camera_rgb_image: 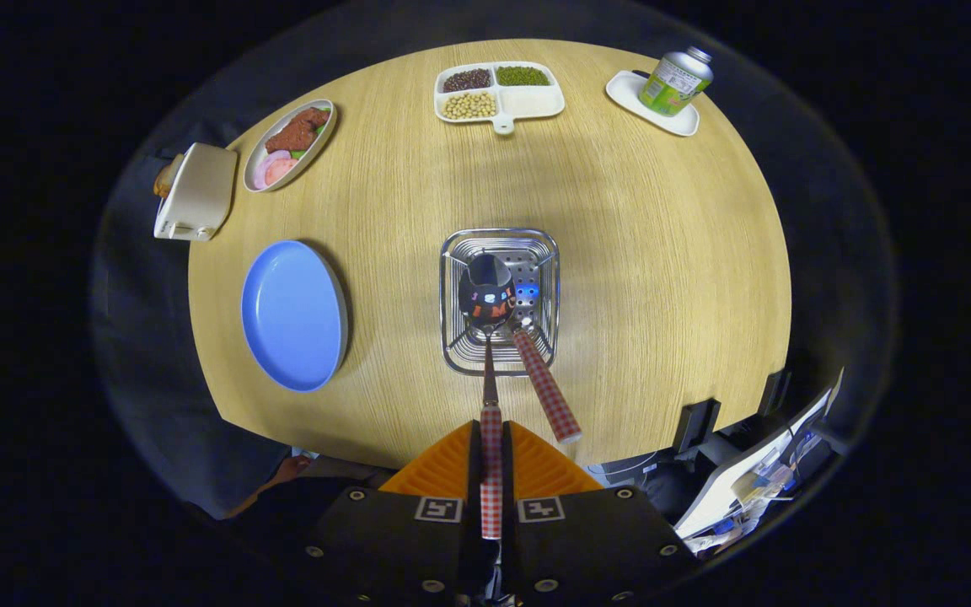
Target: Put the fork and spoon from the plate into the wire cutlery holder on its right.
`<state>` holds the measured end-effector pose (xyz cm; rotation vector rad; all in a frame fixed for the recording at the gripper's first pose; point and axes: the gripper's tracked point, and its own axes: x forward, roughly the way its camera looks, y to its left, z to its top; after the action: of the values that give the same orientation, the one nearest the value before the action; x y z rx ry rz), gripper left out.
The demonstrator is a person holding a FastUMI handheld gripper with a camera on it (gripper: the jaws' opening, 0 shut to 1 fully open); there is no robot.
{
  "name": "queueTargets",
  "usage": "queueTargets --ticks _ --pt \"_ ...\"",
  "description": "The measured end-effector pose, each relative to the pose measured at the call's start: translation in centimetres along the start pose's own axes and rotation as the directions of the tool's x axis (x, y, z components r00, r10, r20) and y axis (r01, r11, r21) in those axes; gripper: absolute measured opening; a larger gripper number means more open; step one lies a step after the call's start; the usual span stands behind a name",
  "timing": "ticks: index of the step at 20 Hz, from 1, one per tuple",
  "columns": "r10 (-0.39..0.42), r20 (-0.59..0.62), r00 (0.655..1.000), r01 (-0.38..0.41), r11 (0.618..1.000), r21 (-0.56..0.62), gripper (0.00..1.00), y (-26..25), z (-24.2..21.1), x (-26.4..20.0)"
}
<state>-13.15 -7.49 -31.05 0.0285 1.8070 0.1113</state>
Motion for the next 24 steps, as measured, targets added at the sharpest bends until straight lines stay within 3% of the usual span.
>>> queueTargets --ticks 7,14,20,24 --pt "0.05 -0.104 0.993 -0.045 0.998 0.046 0.12 0.0 1.0 0.6" --pt "0.066 -0.068 0.995 -0.06 0.994 0.091 0.13 -0.5 3.2 0.2" --pt "0.107 0.108 0.988 -0.121 0.984 0.129 0.14 -0.3 6.3 -1.9" --pt "0.073 0.295 0.953 -0.11 0.988 0.111 0.25 -0.6 8.1 -4.6"
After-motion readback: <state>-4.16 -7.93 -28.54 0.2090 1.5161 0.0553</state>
